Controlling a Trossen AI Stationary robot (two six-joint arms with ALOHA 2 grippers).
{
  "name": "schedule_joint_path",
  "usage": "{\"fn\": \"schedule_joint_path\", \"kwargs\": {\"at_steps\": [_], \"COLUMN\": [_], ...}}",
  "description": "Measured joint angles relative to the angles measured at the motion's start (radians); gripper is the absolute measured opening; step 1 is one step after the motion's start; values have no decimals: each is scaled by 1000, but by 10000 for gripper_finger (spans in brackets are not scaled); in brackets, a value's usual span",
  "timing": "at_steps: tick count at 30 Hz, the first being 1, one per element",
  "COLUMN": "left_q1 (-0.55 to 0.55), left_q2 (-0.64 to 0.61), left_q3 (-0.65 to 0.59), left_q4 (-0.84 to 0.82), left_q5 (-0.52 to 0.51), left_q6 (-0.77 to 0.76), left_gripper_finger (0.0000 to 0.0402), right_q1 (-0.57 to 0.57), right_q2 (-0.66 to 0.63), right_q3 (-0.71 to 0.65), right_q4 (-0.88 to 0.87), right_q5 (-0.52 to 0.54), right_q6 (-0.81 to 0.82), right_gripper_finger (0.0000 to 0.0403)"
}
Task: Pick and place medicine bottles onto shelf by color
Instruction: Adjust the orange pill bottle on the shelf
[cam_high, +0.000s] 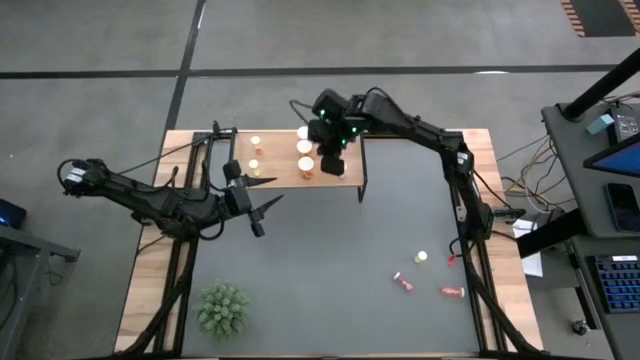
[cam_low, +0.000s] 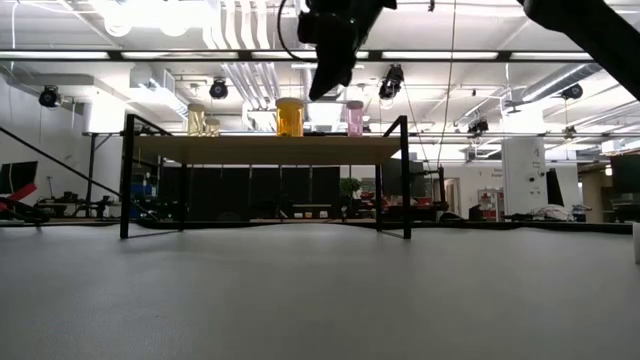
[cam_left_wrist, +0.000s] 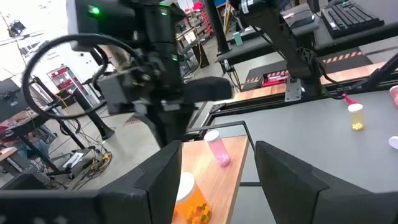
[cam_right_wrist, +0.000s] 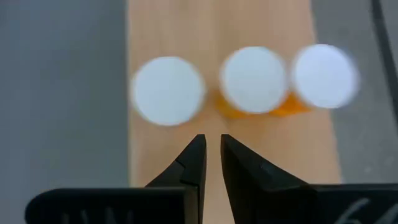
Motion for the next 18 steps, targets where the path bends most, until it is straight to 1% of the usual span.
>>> {"fn": "schedule_joint_path", "kwargs": {"at_steps": [8, 13, 18], "left_q1": [0, 0, 0], "left_q2": [-6, -5, -7], "left_q3": [0, 0, 0], "left_q4": [0, 0, -1], "left_q5": [0, 0, 0], "left_q6": [0, 0, 1], "left_gripper_finger": [187, 187, 187], "right_q1": [54, 56, 56], "right_q2": [0, 1, 1], "right_q3": [-50, -98, -110], "right_q4": [13, 46, 60], "right_q5": [6, 10, 10], "right_q6": [35, 49, 50], "right_gripper_finger": [38, 38, 38]}}
